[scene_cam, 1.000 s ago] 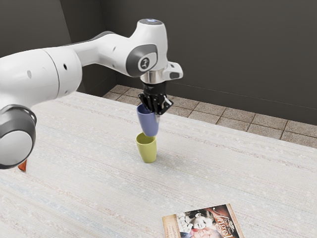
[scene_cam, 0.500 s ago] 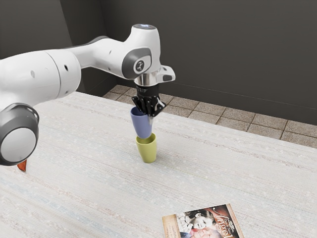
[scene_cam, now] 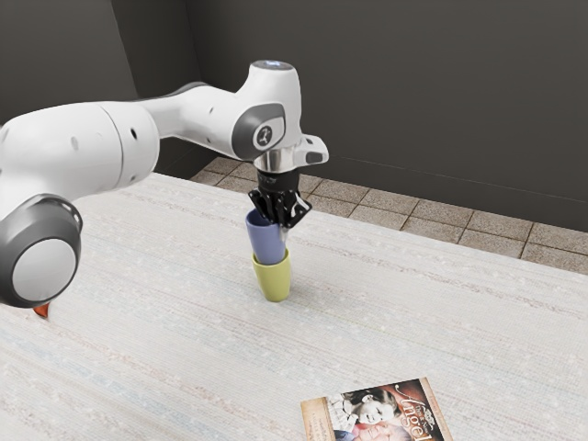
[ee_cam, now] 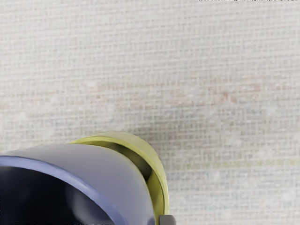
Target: Place the right cup onto the left cup
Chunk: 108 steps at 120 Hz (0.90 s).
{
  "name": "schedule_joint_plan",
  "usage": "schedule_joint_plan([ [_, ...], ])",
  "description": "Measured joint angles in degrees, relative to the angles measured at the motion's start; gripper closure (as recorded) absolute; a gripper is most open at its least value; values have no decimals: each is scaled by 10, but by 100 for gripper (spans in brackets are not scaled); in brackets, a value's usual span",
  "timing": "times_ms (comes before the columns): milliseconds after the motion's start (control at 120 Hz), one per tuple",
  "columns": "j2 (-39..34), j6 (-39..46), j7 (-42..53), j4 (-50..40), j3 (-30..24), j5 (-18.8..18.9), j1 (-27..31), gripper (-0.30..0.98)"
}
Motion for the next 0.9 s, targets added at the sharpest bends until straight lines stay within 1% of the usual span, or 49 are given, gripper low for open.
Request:
schedule_joint_plan([
  [117, 0, 1, 0, 0, -2, -6, 0, 46],
  [175, -2, 1, 0, 0, -2, -8, 0, 35],
  [250, -6, 0, -1, 0, -2, -9, 0, 25],
  [333, -16, -3, -1, 0, -2, -10, 0, 17],
  [433, -29, -7, -1, 0, -2, -11, -1, 10],
  [558, -53, -13, -1, -15, -2, -11, -3, 6],
  [742, -123, -17, 0, -75, 1, -11, -6, 2],
  [900, -174, -31, 7, -109, 12, -11, -8, 1],
])
